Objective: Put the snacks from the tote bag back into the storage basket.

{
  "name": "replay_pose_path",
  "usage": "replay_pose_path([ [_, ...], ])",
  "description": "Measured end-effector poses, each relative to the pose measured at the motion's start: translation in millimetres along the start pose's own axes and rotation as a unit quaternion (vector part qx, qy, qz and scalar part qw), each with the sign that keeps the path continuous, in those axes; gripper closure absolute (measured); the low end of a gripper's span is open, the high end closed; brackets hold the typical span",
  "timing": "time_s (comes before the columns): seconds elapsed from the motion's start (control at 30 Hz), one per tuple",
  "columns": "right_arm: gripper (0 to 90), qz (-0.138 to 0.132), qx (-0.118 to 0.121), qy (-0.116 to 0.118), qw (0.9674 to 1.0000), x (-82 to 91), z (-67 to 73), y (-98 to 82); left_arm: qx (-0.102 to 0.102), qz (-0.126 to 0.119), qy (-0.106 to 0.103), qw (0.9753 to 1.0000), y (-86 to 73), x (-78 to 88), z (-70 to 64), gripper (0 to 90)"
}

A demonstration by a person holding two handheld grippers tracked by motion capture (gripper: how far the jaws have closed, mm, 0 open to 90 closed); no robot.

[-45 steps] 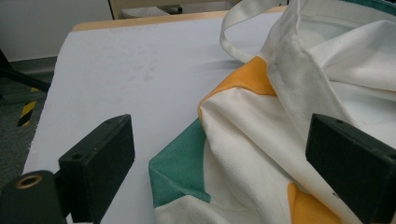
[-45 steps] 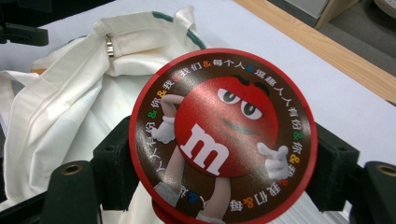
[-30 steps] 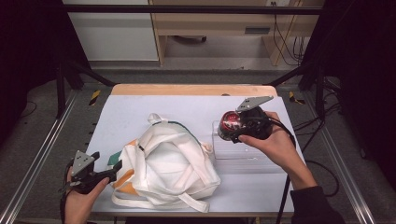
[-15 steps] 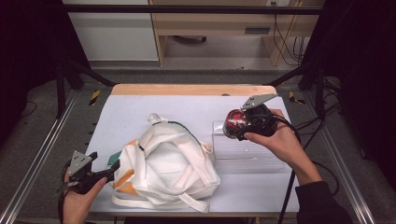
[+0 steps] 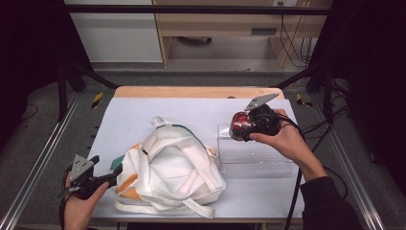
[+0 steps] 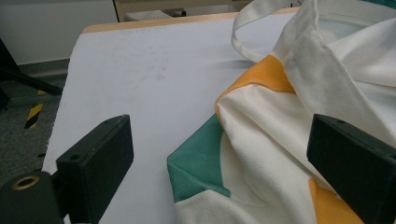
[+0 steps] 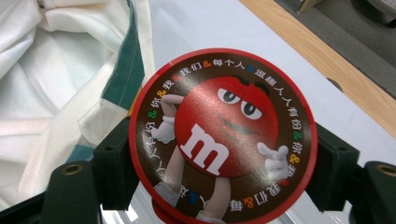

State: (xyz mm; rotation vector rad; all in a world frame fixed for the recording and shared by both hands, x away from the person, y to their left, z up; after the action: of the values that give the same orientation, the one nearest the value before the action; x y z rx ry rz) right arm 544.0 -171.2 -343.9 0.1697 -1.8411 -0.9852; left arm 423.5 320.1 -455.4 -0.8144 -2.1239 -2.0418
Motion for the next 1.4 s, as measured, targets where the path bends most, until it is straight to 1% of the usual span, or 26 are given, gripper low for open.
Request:
replay_pose_path([
  [0.1,26.0,0.000,-0.001,0.002,1.0000,-5.1,-2.3,-0.7,0.000,0.000,0.001,1.0000,-0.3,0.2,0.2,7.4],
  [0.23,26.0,0.006,0.004,0.005,1.0000,-12.4,-4.2,-1.9,-0.001,0.000,0.001,1.0000,-0.9,0.3,0.2,7.5],
  [0.27,26.0,0.006,0.004,0.005,1.0000,-12.4,-4.2,-1.9,-0.001,0.000,0.001,1.0000,-0.9,0.3,0.2,7.4],
  [0.3,26.0,0.006,0.001,0.007,1.0000,-16.8,-3.5,-2.9,-0.001,0.001,0.001,1.0000,-1.0,0.2,0.3,7.4],
  [0.37,26.0,0.009,0.004,0.009,0.9999,-18.0,-3.1,-3.5,-0.001,0.001,0.001,1.0000,-1.0,0.2,0.5,7.5],
  [0.4,26.0,0.013,0.009,0.013,0.9998,-22.2,-1.6,-4.8,-0.001,0.002,0.002,1.0000,-1.1,0.4,1.5,7.4],
  [0.43,26.0,0.015,0.009,0.010,0.9998,-23.4,-1.5,-5.2,0.002,0.001,0.002,1.0000,-1.3,0.5,1.8,7.5],
  [0.5,26.0,0.011,0.005,0.014,0.9998,-26.1,-1.5,-6.3,0.003,-0.001,0.003,1.0000,-1.3,1.0,2.9,7.4],
  [0.7,26.0,0.018,0.010,0.019,0.9996,-31.3,-0.2,-11.2,0.002,-0.001,0.002,1.0000,-1.3,1.1,3.0,7.4],
  [0.73,26.0,0.021,0.011,0.017,0.9996,-31.6,0.0,-11.6,0.002,-0.001,0.002,1.0000,-1.3,1.0,3.0,7.4],
  [0.8,26.0,0.020,0.008,0.019,0.9996,-33.0,0.7,-12.0,0.001,0.000,0.002,1.0000,-1.3,1.1,3.0,7.4],
  [0.97,26.0,0.019,0.014,0.023,0.9995,-36.3,1.6,-12.3,0.001,0.000,0.001,1.0000,-1.4,1.0,3.0,7.4],
  [1.4,26.0,0.030,0.019,0.029,0.9989,-51.4,5.3,-12.5,0.002,0.001,-0.001,1.0000,-1.6,0.6,2.0,7.4],
])
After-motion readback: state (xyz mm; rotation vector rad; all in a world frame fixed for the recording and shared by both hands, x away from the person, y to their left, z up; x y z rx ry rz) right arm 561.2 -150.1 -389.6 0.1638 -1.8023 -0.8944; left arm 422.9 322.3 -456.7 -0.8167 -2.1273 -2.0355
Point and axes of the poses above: each handheld gripper's, and its own axes: x roughly backward along the jaws, y roughly out of its top, z roughly to its left, the point moved 2 cm from there along -x, roughly forward along the jaws, and after that the axes turned 6 degrees about x, right-handed, at the moved point
